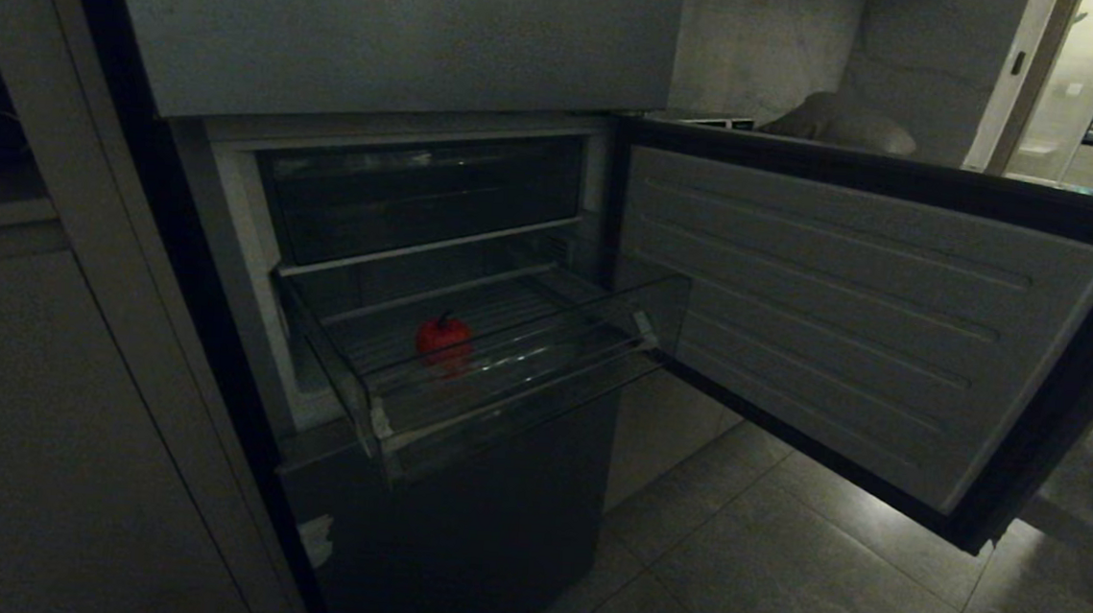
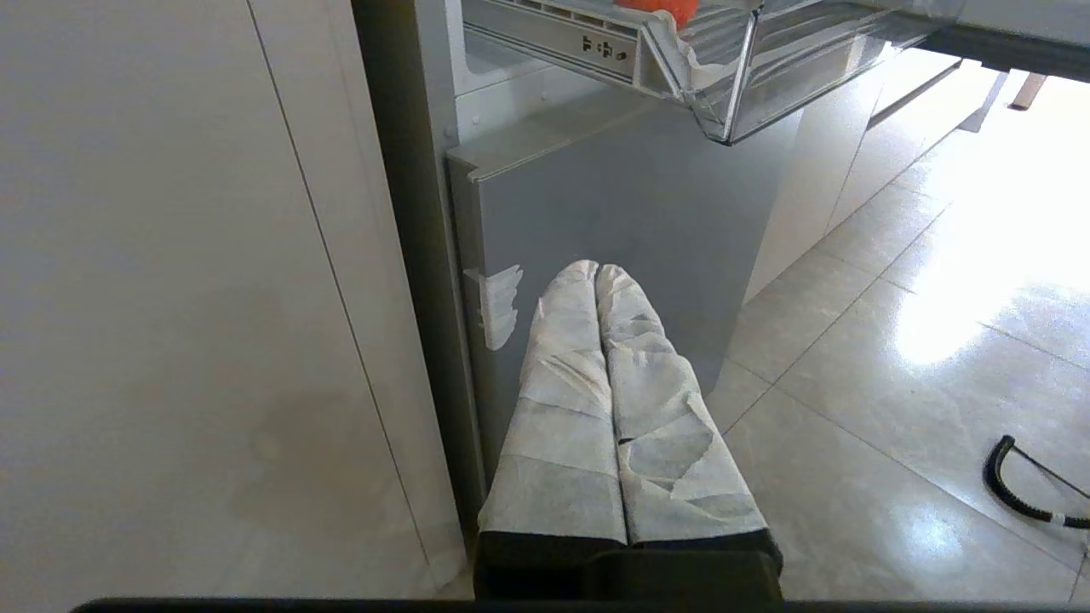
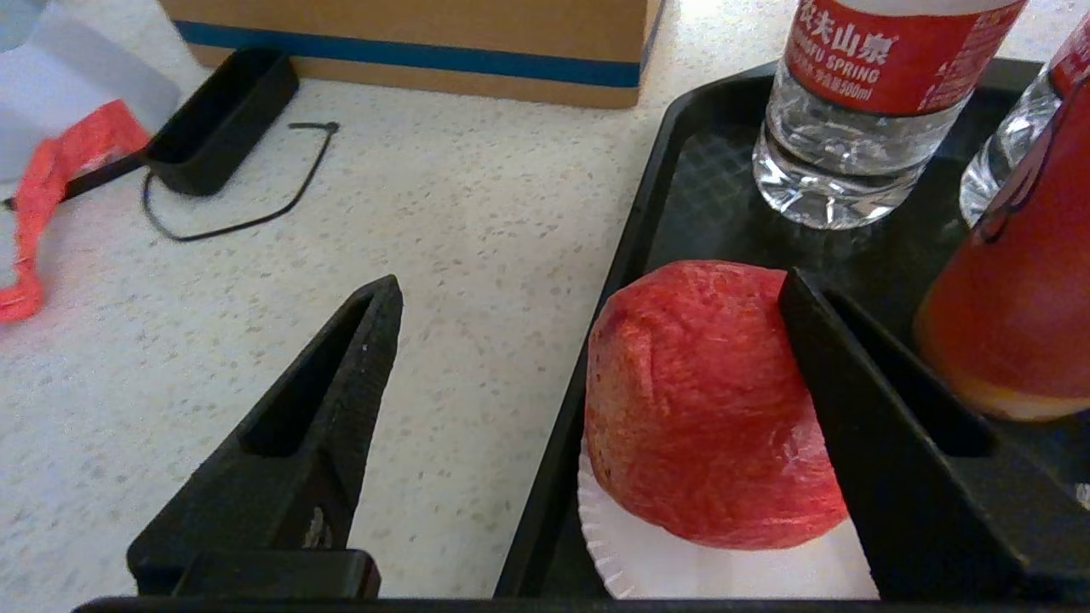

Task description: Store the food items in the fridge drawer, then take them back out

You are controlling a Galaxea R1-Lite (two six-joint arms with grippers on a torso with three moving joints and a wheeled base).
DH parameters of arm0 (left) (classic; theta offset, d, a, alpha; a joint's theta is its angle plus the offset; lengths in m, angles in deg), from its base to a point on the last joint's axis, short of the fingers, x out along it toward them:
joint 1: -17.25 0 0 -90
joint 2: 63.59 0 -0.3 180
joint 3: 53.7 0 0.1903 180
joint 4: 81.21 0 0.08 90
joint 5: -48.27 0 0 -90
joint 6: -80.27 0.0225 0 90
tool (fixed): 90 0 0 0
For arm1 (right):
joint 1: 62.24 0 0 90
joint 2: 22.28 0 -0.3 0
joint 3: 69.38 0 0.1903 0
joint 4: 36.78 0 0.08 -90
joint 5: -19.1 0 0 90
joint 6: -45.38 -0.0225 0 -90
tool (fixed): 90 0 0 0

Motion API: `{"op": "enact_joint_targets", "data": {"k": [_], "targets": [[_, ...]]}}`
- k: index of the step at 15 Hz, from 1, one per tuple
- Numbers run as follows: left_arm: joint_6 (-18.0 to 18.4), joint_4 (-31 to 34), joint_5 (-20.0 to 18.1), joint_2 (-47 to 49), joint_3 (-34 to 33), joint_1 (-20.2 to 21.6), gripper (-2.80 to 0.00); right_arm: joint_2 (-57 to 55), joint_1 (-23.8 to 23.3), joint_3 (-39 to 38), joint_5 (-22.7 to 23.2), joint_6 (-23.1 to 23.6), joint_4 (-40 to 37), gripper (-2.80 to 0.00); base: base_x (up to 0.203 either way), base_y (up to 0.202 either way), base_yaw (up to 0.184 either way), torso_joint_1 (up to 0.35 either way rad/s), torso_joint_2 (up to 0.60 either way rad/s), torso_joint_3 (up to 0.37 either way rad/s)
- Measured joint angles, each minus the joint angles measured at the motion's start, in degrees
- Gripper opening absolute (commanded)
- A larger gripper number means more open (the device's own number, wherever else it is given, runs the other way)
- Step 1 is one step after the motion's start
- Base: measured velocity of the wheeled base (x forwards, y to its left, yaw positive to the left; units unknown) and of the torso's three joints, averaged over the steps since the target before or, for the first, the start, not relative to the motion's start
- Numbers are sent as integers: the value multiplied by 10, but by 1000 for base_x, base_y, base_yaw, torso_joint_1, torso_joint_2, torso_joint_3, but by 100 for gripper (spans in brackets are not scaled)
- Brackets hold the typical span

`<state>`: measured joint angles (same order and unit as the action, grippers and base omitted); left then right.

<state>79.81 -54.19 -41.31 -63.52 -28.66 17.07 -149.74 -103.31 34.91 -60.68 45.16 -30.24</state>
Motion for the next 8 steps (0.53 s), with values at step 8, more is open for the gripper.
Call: {"op": "enact_joint_targets", "data": {"k": [8], "targets": [[0, 0, 0, 0, 0, 0, -280, -1, -8, 2, -7, 0, -2, 0, 0, 0, 0, 0, 0, 0]]}}
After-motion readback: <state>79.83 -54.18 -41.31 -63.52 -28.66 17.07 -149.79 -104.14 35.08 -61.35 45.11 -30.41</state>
